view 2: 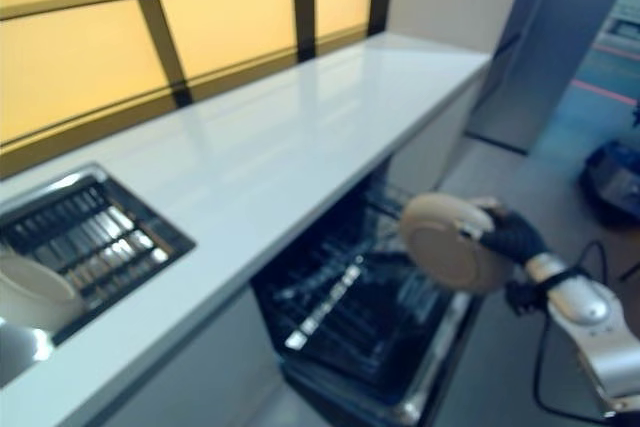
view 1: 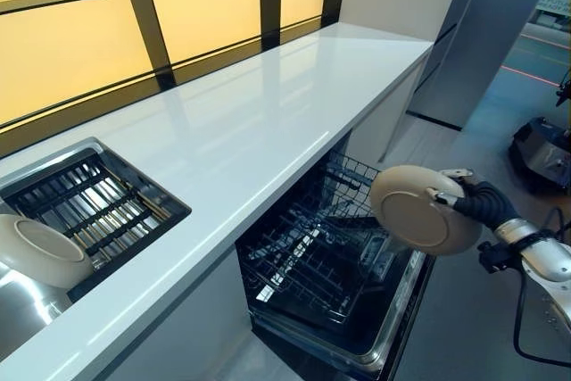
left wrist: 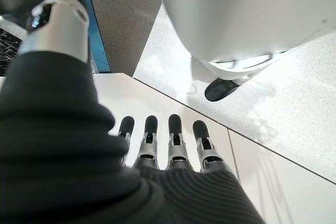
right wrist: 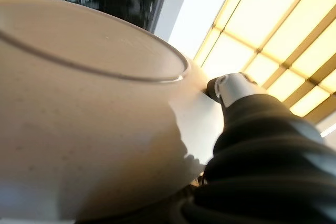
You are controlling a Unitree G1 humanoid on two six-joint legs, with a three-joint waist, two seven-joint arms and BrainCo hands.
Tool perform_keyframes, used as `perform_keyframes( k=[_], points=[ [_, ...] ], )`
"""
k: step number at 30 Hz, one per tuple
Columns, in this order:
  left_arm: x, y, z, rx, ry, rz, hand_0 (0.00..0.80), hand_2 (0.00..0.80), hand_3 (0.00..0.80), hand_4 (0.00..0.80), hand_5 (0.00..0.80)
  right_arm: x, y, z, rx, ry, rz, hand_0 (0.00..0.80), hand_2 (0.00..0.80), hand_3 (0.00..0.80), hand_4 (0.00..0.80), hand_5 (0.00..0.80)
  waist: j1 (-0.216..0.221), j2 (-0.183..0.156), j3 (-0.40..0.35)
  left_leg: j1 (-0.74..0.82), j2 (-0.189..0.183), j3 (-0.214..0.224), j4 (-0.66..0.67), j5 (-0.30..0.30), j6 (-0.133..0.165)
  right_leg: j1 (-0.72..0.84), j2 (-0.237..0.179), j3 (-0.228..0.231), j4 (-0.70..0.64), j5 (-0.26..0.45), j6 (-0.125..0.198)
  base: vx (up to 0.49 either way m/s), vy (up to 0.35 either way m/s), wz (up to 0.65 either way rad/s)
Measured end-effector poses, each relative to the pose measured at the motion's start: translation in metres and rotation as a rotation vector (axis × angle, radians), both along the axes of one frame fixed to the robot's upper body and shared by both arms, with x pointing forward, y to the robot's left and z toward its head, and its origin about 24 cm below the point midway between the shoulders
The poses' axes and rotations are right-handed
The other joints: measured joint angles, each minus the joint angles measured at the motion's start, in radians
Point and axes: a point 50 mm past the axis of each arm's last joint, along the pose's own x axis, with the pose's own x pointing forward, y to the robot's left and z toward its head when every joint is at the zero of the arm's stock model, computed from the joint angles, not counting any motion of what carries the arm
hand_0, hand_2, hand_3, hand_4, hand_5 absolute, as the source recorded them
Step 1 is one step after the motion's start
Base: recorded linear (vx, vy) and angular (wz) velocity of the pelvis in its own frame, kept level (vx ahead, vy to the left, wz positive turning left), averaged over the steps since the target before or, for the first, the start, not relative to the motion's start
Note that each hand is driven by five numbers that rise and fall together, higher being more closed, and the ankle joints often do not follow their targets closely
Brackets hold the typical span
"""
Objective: Take plates into dishwasher
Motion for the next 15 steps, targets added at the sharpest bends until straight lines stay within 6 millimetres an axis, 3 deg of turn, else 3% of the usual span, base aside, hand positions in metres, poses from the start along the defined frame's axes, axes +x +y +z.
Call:
perform_keyframes(
  k=[2,15],
  points=[
    [0.002,0.001,0.001,0.002,-0.011,0.006,0.000,0.000,0.000,0.000,0.000,0.003,0.008,-0.003,0.008,0.012,0.027,0.800,0.800,0.800,0.800,0.800,0.003,-0.003,0.008,-0.005,-0.001,-0.019,-0.005,0.000,0.000,-0.003,0.001,0.002,0.000,0.001,0.001,-0.063,0.063,0.06],
    [0.004,0.001,0.002,-0.007,-0.019,0.022,0.000,0.000,0.000,0.000,0.000,0.011,0.023,-0.018,0.039,0.021,0.035,0.800,0.800,0.800,0.800,0.800,0.024,0.014,0.044,-0.007,-0.013,-0.039,-0.020,0.001,-0.004,0.002,-0.007,-0.002,-0.001,0.009,0.008,-0.001,0.057,0.05]
  ],
)
